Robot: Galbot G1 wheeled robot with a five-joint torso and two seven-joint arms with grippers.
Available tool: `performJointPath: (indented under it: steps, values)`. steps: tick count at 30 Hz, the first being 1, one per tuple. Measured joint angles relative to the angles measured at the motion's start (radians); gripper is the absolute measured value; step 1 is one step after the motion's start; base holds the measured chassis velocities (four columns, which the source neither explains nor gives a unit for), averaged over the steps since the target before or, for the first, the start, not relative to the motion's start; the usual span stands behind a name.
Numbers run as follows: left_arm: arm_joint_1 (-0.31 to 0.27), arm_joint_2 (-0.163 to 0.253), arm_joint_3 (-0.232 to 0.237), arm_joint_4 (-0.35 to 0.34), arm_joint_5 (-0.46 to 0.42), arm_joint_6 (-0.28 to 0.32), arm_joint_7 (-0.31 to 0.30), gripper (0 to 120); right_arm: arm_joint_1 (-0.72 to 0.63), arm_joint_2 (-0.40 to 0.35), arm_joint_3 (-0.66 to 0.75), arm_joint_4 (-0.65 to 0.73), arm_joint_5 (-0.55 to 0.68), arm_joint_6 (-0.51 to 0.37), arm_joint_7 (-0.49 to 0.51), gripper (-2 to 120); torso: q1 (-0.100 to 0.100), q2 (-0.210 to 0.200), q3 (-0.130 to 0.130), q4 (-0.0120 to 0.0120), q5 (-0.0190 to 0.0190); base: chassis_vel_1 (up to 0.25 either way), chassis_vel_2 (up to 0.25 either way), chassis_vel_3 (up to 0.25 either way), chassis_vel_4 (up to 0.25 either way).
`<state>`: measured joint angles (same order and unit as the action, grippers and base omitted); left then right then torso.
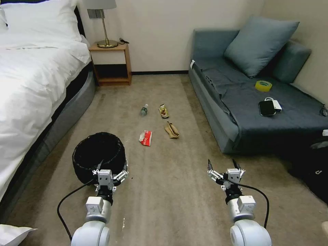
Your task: Pick up the trash bin, then pick up the garbage on the floor and place it into the trash bin.
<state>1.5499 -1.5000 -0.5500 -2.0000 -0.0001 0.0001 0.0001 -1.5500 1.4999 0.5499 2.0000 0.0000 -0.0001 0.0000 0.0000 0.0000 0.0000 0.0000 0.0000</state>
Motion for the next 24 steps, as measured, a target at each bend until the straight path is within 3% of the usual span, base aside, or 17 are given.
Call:
performJointPath:
  steps: [24]
  values:
    - [0.000,0.000,0.000,0.000,0.000,0.000,0.000,100,0.000,0.000,0.000,0.000,0.000,0.000,0.000,100,0.000,0.000,0.000,0.0000,0.0000,0.000,0.000,0.000,0.000]
